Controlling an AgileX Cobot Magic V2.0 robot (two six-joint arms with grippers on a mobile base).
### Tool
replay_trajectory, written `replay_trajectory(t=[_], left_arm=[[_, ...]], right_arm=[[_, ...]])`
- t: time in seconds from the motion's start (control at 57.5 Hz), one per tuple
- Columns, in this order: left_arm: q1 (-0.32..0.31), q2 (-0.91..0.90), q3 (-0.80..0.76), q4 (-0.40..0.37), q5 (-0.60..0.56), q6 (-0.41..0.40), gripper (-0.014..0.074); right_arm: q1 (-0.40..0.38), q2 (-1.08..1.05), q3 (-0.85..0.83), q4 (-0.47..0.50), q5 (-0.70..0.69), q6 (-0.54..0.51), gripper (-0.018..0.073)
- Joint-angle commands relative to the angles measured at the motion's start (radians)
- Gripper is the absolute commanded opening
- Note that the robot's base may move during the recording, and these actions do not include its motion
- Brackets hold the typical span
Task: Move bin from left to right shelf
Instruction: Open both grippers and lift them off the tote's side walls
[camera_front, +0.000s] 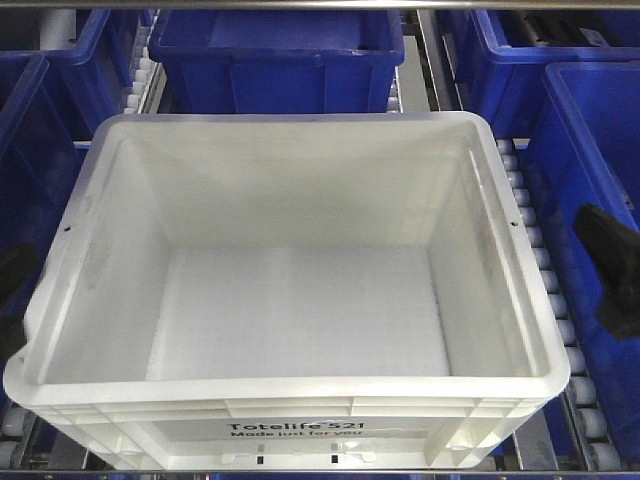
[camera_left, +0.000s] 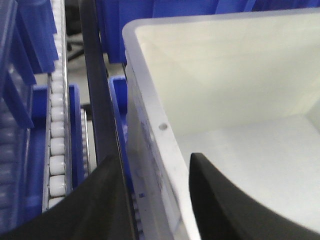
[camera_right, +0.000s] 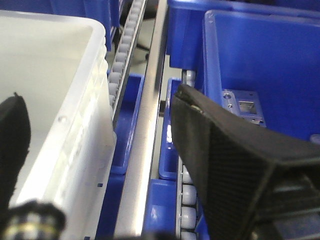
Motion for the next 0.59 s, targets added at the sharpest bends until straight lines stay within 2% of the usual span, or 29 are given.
replay_trajectory(t=[0.0,0.122,0.278,0.574], left_arm=[[-0.002,-0.124,0.030,-0.010,-0.067,0.004,0.0323],[-0.002,-0.305,0.097,-0.010,-0.047,0.016,0.0323],[-0.002,-0.437,0.117,-0.008,-0.053,0.018,0.0323],[-0.002,-0.457,0.124,-0.008,-0.068,0.018,0.0323]], right_arm=[[-0.006,-0.088,0.028,-0.002,-0.086,-0.013,0.0533],[-0.006,-0.226,0.095,-0.003,-0.079,-0.019,0.0533],[-0.006,-0.323,0.135,-0.003,-0.030,-0.040,0.0533],[-0.006,-0.332,0.144,-0.003,-0.060,-0.043,0.0533]])
